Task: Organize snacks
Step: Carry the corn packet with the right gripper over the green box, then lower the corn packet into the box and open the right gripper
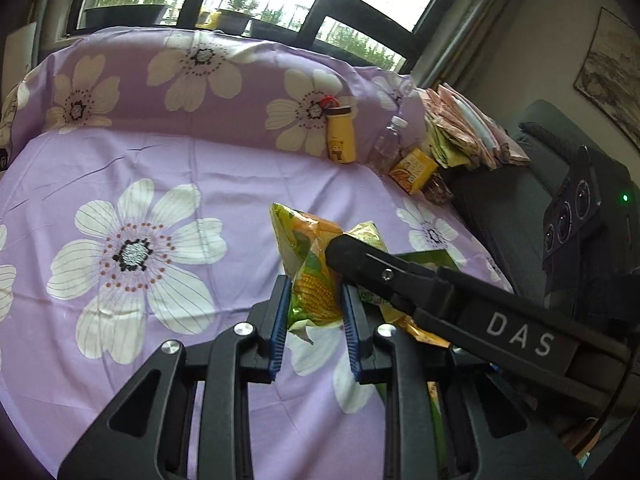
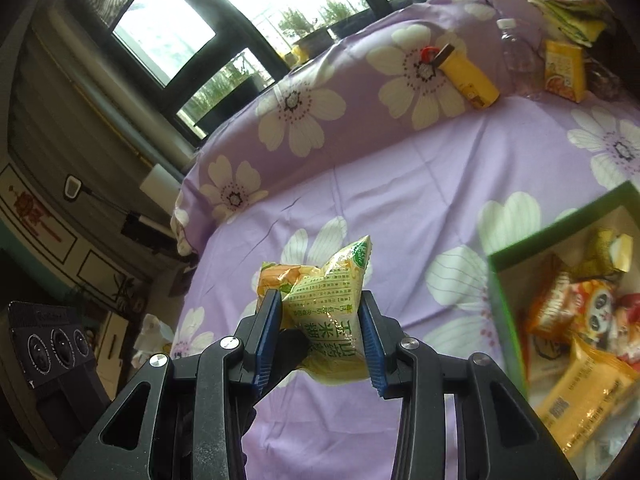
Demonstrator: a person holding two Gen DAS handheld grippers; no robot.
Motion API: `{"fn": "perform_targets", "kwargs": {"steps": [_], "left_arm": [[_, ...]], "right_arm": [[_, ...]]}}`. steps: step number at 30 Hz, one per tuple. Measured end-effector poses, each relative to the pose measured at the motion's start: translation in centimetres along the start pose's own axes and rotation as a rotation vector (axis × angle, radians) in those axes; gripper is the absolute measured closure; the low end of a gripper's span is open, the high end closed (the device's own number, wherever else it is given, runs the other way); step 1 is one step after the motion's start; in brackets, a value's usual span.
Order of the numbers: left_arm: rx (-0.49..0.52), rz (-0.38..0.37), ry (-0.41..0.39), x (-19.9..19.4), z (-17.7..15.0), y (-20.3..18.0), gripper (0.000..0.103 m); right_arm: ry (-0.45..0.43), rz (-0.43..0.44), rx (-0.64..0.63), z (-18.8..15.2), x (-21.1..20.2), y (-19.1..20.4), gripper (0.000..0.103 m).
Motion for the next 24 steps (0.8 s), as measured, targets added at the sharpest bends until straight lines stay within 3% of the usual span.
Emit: {"fn": "perform_targets", "kwargs": {"steps": [11, 16, 18, 21, 23, 24], "left_arm": [[0.131, -0.151, 0.125, 3.1, -4.6, -9.2, 0.080], [0.167, -0.171, 0.154, 4.4, -5.4, -11.4, 0.079], [0.182, -0.174, 0.167, 4.7, -5.6, -12.1, 0.075], [0.184, -0.182, 0.179, 4.8, -5.5, -12.7, 0.059], [0.212, -0.175, 0.160, 4.4, -5.5, -13.2, 0.038], [0.227, -0.157, 0.140, 4.0, -5.5, -13.4, 0.035]], "right_arm": [[-0.089, -0.156, 0.159, -3.1, -8.4, -7.9, 0.062], [-0.105, -0.181, 0.194, -3.5, -10.0, -10.4, 0.062], [-0.110, -0.194, 0.206, -3.5, -10.3, -11.0, 0.061], [-0.129, -0.201, 0.242, -3.6, -11.0, -12.0, 0.055], [-0.143, -0.176, 0.258, -3.6, -11.6, -12.3, 0.044], [-0.149, -0.157, 0.267, -3.7, -11.9, -12.5, 0.041]]}}
Point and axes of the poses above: each gripper's, at about its wrist camera, not at the fingertips, and x roughly the way its jaws point, y to its left, z to its top, the point moved 2 cm from there along x, roughly the way its jaws point, and after that the axes turned 9 degrees about z, right-handed, at the moved point
